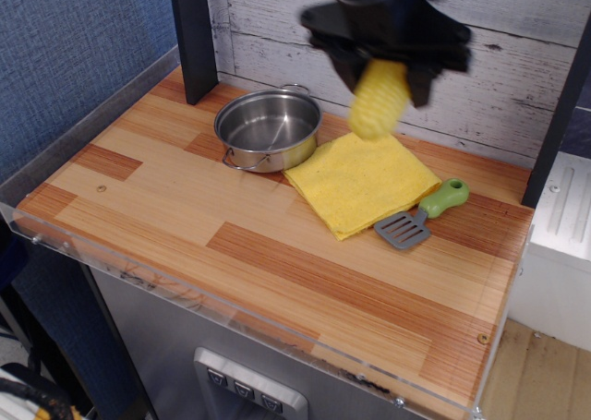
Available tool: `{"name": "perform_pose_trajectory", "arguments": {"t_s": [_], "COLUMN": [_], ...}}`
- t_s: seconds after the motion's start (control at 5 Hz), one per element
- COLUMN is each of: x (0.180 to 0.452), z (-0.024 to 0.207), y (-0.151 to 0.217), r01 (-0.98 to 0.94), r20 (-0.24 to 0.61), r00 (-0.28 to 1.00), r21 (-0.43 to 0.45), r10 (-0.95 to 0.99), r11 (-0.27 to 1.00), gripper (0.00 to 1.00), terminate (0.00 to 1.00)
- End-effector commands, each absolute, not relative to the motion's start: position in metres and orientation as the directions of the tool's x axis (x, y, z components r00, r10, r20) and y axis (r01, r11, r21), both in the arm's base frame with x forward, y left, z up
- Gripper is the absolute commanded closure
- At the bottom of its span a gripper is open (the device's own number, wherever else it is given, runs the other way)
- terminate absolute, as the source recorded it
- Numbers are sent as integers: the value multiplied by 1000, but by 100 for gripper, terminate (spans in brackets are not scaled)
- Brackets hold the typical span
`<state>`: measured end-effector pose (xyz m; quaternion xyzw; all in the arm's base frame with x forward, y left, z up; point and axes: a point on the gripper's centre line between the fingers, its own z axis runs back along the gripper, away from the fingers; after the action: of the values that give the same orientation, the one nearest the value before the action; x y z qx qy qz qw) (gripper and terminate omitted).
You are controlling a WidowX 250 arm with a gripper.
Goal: Place the corn next to the spatula in edge the table.
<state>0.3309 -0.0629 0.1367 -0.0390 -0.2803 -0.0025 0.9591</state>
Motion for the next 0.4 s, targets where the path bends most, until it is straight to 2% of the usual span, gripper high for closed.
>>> {"name": "perform_pose_trajectory", "arguments": {"t_s": [0.0, 0.2], "x": [325, 323], "z": [119, 98], "y": [-93, -103], "r01": [158, 201], "r20": [527, 490], "r00": [843, 858], "r21": [-51, -42], "r10": [-108, -155], "r11": [986, 979], "gripper": [100, 100], "terminate": [0, 0]}}
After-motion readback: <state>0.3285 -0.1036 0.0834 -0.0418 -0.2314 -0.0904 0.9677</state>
